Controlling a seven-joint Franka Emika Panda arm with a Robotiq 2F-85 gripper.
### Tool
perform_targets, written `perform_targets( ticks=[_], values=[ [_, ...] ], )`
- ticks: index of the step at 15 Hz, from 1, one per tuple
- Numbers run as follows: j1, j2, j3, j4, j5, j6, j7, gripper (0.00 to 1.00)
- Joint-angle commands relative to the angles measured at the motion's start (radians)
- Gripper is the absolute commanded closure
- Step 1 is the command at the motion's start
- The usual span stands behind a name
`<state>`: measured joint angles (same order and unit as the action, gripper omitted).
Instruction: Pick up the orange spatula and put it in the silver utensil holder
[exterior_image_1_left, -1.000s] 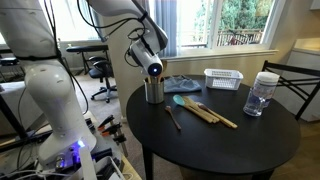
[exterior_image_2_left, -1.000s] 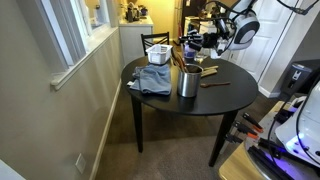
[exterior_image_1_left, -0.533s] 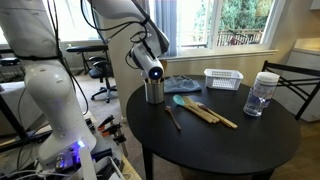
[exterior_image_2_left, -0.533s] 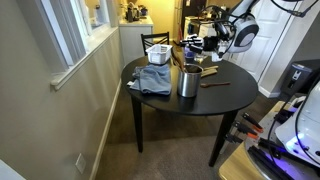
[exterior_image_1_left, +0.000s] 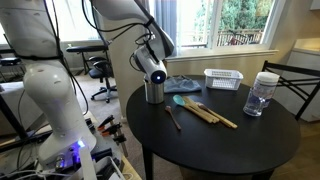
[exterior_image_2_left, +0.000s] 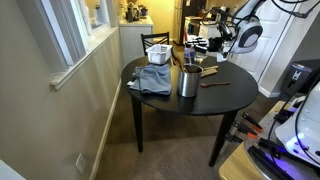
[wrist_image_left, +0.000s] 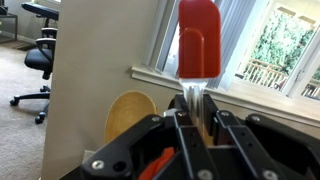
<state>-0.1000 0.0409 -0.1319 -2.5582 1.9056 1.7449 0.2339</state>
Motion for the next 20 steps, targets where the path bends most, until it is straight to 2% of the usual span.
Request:
perform_targets(
  ticks=[1, 4, 5, 6, 10, 11, 14, 20],
  values=[
    [-0.018, 0.037, -0.005, -0.002, 0.0, -0.046, 0.036, 0.91],
    [-0.018, 0.071, -0.005, 0.001, 0.0, -0.077, 0.045, 0.92],
    [-0.021, 0.079, -0.008, 0.003, -0.007, -0.087, 0.054, 0.56],
    [-0.023, 0.089, -0.011, 0.006, -0.013, -0.098, 0.061, 0.55],
    [-0.025, 0.091, -0.023, 0.003, -0.04, -0.102, 0.036, 0.3],
    [-0.012, 0.096, -0.014, 0.003, -0.012, -0.074, 0.028, 0.5],
    [-0.014, 0.096, -0.017, 0.005, -0.022, -0.074, 0.028, 0.3],
    [-0.014, 0.096, -0.017, 0.006, -0.023, -0.074, 0.028, 0.3]
  ],
)
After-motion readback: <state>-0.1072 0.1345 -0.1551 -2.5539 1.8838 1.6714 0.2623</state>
